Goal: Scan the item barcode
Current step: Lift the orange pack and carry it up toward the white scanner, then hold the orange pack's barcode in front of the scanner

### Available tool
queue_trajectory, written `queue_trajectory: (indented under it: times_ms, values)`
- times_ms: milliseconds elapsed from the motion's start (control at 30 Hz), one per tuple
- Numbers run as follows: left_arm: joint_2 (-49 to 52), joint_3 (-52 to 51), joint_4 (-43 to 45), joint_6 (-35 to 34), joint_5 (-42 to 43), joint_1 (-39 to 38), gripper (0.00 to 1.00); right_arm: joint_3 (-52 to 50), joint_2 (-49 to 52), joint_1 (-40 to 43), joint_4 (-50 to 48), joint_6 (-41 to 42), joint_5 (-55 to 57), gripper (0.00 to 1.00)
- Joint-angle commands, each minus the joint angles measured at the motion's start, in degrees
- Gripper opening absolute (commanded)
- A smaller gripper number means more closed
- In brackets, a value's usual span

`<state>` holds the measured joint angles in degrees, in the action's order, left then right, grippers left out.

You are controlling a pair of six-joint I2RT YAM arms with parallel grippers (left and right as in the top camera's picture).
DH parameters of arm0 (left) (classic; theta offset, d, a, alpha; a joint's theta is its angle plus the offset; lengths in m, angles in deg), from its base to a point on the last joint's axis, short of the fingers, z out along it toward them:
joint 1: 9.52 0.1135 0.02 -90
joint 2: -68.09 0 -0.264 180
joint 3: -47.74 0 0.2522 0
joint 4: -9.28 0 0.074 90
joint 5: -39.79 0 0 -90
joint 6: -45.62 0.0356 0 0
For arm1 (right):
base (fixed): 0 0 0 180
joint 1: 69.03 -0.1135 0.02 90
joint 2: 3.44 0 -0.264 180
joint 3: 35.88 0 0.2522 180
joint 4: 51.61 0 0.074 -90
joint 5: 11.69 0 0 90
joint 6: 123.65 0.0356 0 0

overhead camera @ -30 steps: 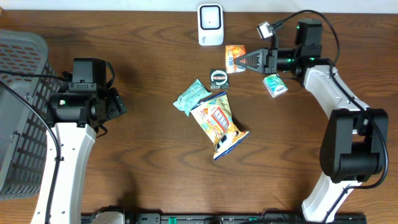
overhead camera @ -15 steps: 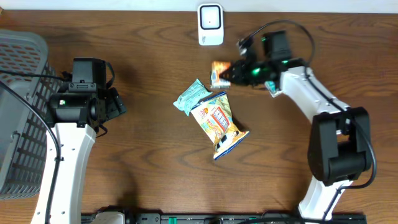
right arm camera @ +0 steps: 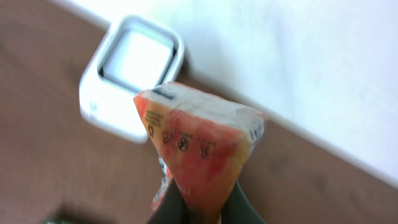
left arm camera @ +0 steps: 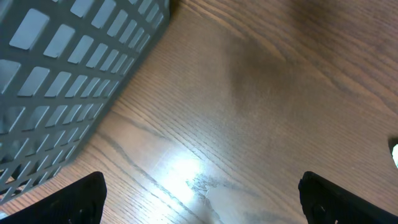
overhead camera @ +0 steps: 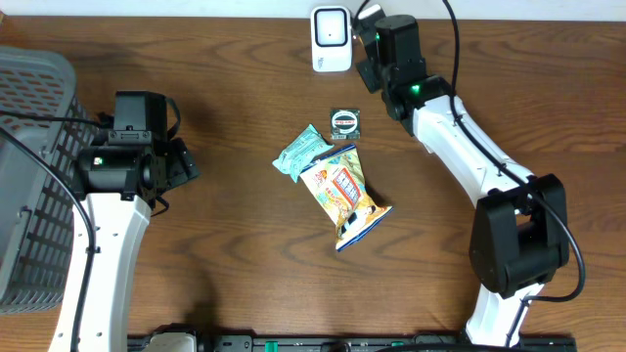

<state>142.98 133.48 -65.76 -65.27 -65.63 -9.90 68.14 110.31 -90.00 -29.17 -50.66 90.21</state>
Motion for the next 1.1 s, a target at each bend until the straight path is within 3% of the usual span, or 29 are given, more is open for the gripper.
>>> queue_trajectory:
  times_ms: [0,133,200,367,567,833,1067]
  values:
    - [0.0,0.1,-0.1,0.5,-1.2,0.2,0.98,0.8,0.5,-0.5,-4.4,0.7,-3.5,0.01]
    - [0.0,0.1,-0.1,0.5,-1.2,0.2,0.98,1.9,0.6,-0.5,-14.5,3.5,-9.7,0.01]
    - [0.0,0.1,-0.1,0.5,-1.2,0.2,0.98,5.1,1.4,-0.5,-14.4,3.5,-10.8,0.01]
    - [0.0,0.1,-0.1,0.5,-1.2,0.2,0.98,19.0,7.8,-0.3,-8.6,1.1,-10.0,0.01]
    - [0.0,0.1,-0.1,0.5,-1.2,0.2,0.98,39.7,22.5,0.0,5.4,-4.3,-9.6,0.01]
    - [0.0,0.1,-0.1,0.5,-1.2,0.2,0.98,42.6,29.8,-2.8,6.1,-21.8,1.6,0.01]
    - [0.0,0.1,-0.1,0.5,-1.2,0.2,0.98,41.7,29.9,-3.1,8.0,-22.4,1.3,0.01]
